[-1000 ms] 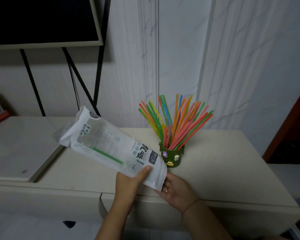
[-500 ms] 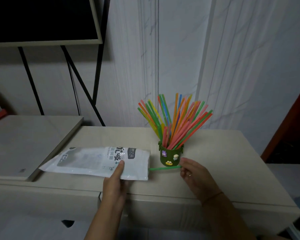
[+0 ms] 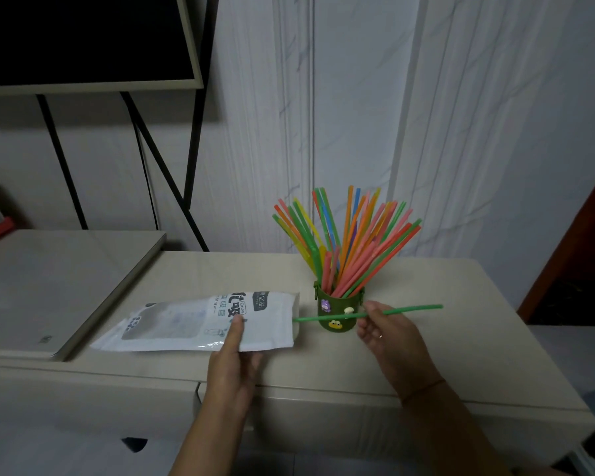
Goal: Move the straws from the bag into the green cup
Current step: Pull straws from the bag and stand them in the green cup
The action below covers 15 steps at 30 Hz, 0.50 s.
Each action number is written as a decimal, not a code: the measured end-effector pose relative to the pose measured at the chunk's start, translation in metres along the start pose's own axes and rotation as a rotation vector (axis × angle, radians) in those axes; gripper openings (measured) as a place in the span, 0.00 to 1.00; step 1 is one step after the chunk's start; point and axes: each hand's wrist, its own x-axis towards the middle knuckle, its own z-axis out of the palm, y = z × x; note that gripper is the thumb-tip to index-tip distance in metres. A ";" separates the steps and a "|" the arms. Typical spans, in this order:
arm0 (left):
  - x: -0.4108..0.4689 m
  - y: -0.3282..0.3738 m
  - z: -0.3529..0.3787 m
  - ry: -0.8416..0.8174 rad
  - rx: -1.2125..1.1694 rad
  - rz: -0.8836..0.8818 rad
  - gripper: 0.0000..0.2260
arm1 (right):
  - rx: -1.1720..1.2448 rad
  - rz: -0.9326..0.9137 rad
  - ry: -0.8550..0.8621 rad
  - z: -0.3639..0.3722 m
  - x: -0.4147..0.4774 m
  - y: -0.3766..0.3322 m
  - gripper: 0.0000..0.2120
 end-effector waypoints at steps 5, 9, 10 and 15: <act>0.000 -0.006 0.001 0.017 0.010 -0.022 0.08 | -0.012 -0.153 0.113 -0.006 0.009 -0.012 0.05; 0.000 -0.009 0.001 0.017 0.042 -0.016 0.08 | -0.126 -0.352 0.222 -0.012 0.018 -0.026 0.07; 0.000 -0.009 0.001 0.015 0.044 -0.019 0.08 | -0.156 -0.397 0.237 -0.014 0.020 -0.030 0.07; 0.000 -0.012 0.002 0.002 0.070 -0.034 0.09 | -0.254 -0.524 0.278 -0.013 0.027 -0.041 0.04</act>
